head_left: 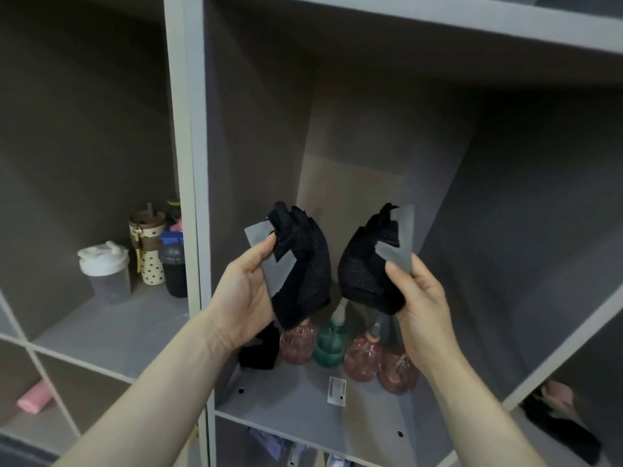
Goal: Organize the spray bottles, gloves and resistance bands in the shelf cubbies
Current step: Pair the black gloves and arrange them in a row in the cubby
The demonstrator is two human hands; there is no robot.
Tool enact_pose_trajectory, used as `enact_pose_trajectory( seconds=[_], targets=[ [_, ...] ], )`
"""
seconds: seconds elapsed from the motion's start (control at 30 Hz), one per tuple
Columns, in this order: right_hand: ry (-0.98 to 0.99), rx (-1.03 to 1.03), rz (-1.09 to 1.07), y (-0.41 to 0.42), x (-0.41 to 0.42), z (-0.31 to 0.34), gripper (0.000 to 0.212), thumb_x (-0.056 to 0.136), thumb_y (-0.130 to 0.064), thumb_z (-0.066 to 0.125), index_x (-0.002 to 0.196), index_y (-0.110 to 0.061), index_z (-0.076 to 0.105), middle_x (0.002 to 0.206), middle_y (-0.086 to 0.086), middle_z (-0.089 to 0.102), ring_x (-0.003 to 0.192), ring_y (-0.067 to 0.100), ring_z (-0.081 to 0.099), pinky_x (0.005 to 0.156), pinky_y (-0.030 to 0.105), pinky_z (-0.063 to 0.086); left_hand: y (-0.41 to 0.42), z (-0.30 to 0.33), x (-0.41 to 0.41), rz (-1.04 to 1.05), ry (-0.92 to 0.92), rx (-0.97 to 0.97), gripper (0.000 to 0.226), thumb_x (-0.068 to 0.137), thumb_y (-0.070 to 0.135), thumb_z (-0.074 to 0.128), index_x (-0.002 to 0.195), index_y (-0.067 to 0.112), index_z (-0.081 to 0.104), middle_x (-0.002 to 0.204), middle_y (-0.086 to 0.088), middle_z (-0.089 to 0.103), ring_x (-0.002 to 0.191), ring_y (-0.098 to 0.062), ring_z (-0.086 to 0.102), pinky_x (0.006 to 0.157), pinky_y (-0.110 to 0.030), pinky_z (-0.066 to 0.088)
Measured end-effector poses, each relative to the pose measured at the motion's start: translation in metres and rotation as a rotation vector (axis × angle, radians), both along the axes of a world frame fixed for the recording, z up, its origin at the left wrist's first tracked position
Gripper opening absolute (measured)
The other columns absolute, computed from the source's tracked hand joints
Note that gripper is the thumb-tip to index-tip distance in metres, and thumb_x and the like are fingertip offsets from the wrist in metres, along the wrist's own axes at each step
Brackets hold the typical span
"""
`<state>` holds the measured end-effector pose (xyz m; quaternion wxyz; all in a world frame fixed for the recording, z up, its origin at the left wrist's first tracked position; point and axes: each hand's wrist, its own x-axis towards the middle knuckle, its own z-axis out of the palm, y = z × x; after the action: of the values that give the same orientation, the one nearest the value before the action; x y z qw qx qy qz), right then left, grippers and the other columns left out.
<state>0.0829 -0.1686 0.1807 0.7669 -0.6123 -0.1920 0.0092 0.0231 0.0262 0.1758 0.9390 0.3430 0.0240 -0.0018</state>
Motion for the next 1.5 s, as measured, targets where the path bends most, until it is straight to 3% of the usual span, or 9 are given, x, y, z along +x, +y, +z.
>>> enact_pose_trajectory(
  seconds=[0.17, 0.37, 0.5, 0.73, 0.93, 1.13, 1.27, 1.4, 1.5],
  targets=[
    [-0.142, -0.126, -0.109, 0.035, -0.018, -0.002, 0.031, 0.096, -0.012, 0.049, 0.118, -0.030, 0.062, 0.103, -0.022, 0.071, 0.104, -0.004, 0.063, 0.089, 0.015, 0.049, -0.023, 0.007, 0.005, 0.013, -0.021, 0.054, 0.053, 0.095, 0.047, 0.036, 0.127, 0.012, 0.059, 0.125, -0.008, 0.065, 0.118, -0.023, 0.058, 0.103, -0.038, 0.041],
    [-0.200, -0.298, -0.117, 0.072, -0.035, -0.021, 0.040, 0.098, -0.028, 0.042, 0.136, -0.041, 0.045, 0.141, -0.018, 0.048, 0.132, -0.004, 0.040, 0.114, 0.035, 0.033, -0.051, 0.011, 0.009, 0.032, 0.020, 0.139, 0.057, 0.095, 0.052, 0.029, 0.125, 0.014, 0.058, 0.117, -0.005, 0.066, 0.119, -0.018, 0.055, 0.111, -0.032, 0.033],
    [-0.330, -0.504, -0.250, 0.074, -0.042, -0.015, 0.045, 0.093, -0.040, 0.032, 0.135, -0.055, 0.030, 0.146, -0.026, 0.035, 0.136, -0.008, 0.028, 0.117, 0.036, 0.026, -0.049, 0.006, 0.009, 0.051, 0.028, 0.204, 0.055, 0.093, 0.056, 0.031, 0.116, 0.019, 0.066, 0.112, -0.004, 0.071, 0.102, -0.013, 0.068, 0.094, -0.027, 0.047],
    [-0.714, -1.065, -0.235, 0.075, -0.050, -0.019, 0.062, 0.089, -0.040, 0.001, 0.149, -0.031, -0.007, 0.160, -0.012, -0.007, 0.144, -0.003, -0.012, 0.119, 0.035, 0.009, -0.042, 0.002, 0.004, 0.109, -0.080, 0.174, 0.068, 0.081, 0.072, 0.030, 0.105, 0.019, 0.066, 0.093, -0.002, 0.076, 0.086, -0.012, 0.072, 0.069, -0.023, 0.058],
    [-0.437, -0.476, -0.273, 0.046, -0.046, -0.017, 0.052, 0.086, -0.051, 0.043, 0.138, -0.044, 0.036, 0.144, -0.031, 0.031, 0.137, -0.012, 0.018, 0.115, 0.023, 0.011, -0.030, -0.008, -0.001, 0.114, 0.000, 0.031, 0.054, 0.089, 0.046, 0.051, 0.122, 0.004, 0.061, 0.121, -0.018, 0.065, 0.115, -0.033, 0.061, 0.097, -0.044, 0.050],
    [0.444, -0.012, 0.270, 0.015, -0.044, -0.008, 0.034, 0.083, -0.023, 0.065, 0.117, -0.016, 0.065, 0.112, 0.011, 0.071, 0.102, 0.026, 0.069, 0.088, 0.039, 0.055, -0.040, -0.019, -0.018, -0.032, 0.040, 0.156, 0.040, 0.088, 0.030, 0.056, 0.118, 0.004, 0.063, 0.116, -0.023, 0.067, 0.106, -0.037, 0.065, 0.087, -0.047, 0.055],
    [0.538, 0.177, 0.114, 0.006, -0.058, -0.032, 0.035, 0.079, -0.026, 0.068, 0.109, -0.009, 0.068, 0.103, 0.017, 0.073, 0.092, 0.030, 0.071, 0.069, 0.037, 0.059, -0.072, -0.032, -0.027, 0.045, -0.028, 0.525, 0.037, 0.085, 0.015, 0.065, 0.121, 0.012, 0.057, 0.109, -0.011, 0.071, 0.099, -0.023, 0.069, 0.080, -0.031, 0.058],
    [0.557, 0.321, 0.004, -0.020, -0.068, -0.043, 0.044, 0.081, -0.036, 0.061, 0.117, -0.011, 0.064, 0.110, 0.014, 0.072, 0.098, 0.028, 0.070, 0.073, 0.037, 0.060, -0.091, -0.048, -0.037, -0.010, 0.043, 0.470, 0.044, 0.087, 0.043, 0.056, 0.122, 0.017, 0.058, 0.112, -0.007, 0.071, 0.103, -0.021, 0.068, 0.093, -0.043, 0.053],
    [0.559, 0.309, -0.081, -0.044, -0.075, -0.046, 0.053, 0.078, -0.043, 0.060, 0.118, -0.010, 0.063, 0.107, 0.012, 0.073, 0.096, 0.026, 0.071, 0.073, 0.035, 0.060, -0.106, -0.058, -0.043, -0.136, 0.032, 0.551, 0.046, 0.087, 0.047, 0.049, 0.115, 0.014, 0.063, 0.102, -0.011, 0.074, 0.090, -0.029, 0.072, 0.068, -0.046, 0.060]
  ],
)
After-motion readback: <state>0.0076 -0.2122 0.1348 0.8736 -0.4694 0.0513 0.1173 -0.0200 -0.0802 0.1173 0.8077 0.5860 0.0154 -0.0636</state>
